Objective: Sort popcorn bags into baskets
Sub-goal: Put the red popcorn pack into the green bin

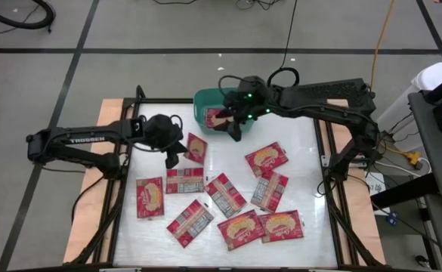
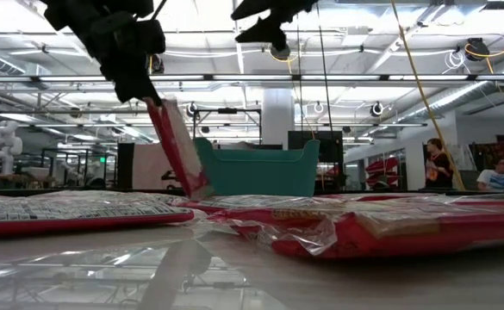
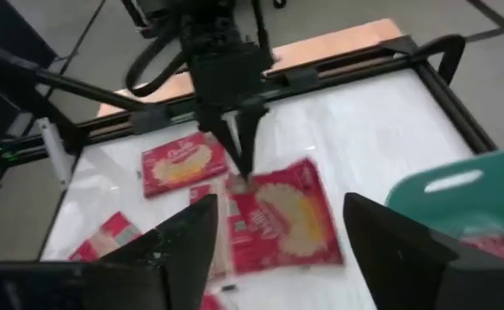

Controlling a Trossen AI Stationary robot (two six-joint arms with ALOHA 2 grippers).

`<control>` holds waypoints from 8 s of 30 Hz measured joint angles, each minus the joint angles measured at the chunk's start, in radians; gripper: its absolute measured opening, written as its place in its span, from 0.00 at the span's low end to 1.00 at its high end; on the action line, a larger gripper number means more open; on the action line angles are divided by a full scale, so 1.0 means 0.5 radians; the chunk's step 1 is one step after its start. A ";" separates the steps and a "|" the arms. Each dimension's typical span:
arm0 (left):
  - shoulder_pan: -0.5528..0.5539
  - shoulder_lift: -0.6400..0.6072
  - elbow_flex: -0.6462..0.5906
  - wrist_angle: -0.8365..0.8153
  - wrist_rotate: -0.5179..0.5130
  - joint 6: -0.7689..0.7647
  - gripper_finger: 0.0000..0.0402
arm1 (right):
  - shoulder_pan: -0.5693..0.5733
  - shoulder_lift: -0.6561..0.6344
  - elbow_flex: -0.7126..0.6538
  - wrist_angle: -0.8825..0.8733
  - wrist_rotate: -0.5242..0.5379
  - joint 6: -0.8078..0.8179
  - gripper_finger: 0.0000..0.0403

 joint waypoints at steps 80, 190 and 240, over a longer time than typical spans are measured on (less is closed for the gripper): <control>0.085 -0.093 0.001 1.053 -0.568 -1.105 0.40 | -0.299 -0.287 -0.002 0.183 0.397 0.725 0.00; 1.176 1.291 0.903 1.112 1.272 0.104 0.06 | -0.639 -1.046 -1.178 0.444 0.178 0.919 0.42; 0.564 0.736 0.903 0.009 0.373 -0.163 0.16 | -0.322 -1.096 -1.181 -0.798 0.316 1.371 0.42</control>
